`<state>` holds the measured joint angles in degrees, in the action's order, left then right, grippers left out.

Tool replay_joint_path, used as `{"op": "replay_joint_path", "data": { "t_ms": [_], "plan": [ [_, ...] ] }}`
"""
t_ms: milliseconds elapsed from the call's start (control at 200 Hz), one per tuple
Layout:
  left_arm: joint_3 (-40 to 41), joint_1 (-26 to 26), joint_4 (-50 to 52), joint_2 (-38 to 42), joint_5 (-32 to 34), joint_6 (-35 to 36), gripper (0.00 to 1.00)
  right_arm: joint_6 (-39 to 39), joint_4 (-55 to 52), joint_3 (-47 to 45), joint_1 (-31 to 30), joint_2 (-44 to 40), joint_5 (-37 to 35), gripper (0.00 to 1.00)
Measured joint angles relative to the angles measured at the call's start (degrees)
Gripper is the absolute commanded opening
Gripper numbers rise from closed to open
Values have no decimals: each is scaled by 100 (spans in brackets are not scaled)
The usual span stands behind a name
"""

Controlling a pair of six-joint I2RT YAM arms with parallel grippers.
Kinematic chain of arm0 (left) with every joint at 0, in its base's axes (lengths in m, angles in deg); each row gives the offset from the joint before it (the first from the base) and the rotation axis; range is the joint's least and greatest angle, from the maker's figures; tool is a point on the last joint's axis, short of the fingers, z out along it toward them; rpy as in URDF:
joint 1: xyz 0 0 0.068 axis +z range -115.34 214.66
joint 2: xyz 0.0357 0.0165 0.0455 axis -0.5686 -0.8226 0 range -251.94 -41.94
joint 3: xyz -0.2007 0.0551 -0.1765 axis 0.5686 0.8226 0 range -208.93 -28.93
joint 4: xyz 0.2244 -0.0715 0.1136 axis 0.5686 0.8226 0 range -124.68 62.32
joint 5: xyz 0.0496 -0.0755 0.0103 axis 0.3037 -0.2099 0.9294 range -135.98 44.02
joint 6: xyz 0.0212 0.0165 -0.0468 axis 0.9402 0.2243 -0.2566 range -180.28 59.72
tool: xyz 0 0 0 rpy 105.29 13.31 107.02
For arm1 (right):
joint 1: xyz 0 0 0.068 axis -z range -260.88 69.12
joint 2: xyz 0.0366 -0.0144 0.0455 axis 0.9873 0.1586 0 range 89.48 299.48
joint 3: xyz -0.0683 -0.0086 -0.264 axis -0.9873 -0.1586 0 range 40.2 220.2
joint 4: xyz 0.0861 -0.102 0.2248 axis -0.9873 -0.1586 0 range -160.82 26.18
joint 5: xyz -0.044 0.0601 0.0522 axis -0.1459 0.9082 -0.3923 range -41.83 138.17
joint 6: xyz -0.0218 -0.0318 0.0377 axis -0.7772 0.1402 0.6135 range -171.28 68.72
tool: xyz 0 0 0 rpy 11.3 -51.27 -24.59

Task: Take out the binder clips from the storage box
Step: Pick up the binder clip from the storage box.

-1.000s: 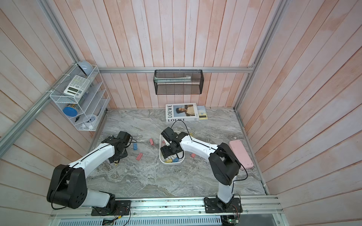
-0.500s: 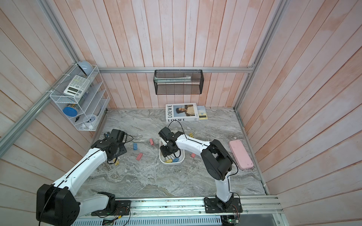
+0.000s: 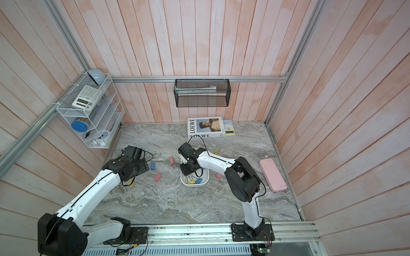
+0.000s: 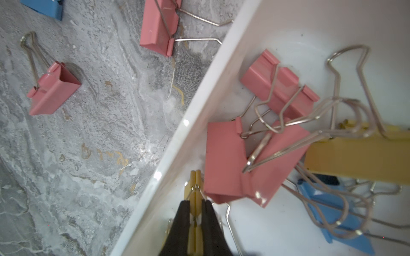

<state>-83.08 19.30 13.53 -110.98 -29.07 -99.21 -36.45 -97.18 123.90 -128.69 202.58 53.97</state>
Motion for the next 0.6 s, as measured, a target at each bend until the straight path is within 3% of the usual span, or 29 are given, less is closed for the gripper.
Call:
{"op": "replay_joint_path", "data": {
  "t_ms": [335, 560, 600],
  "plan": [
    [-214, -221, -109, -131, -42, 37, 89, 151, -48, -422, 306, -1141, -28, 1],
    [-396, -616, -262, -146, -52, 81, 92, 437, 46, -883, 1294, -2107, 26, 2],
    [-424, -717, -306, -146, -59, 92, 96, 518, 101, -997, 1534, -2238, 20, 2]
  ]
}}
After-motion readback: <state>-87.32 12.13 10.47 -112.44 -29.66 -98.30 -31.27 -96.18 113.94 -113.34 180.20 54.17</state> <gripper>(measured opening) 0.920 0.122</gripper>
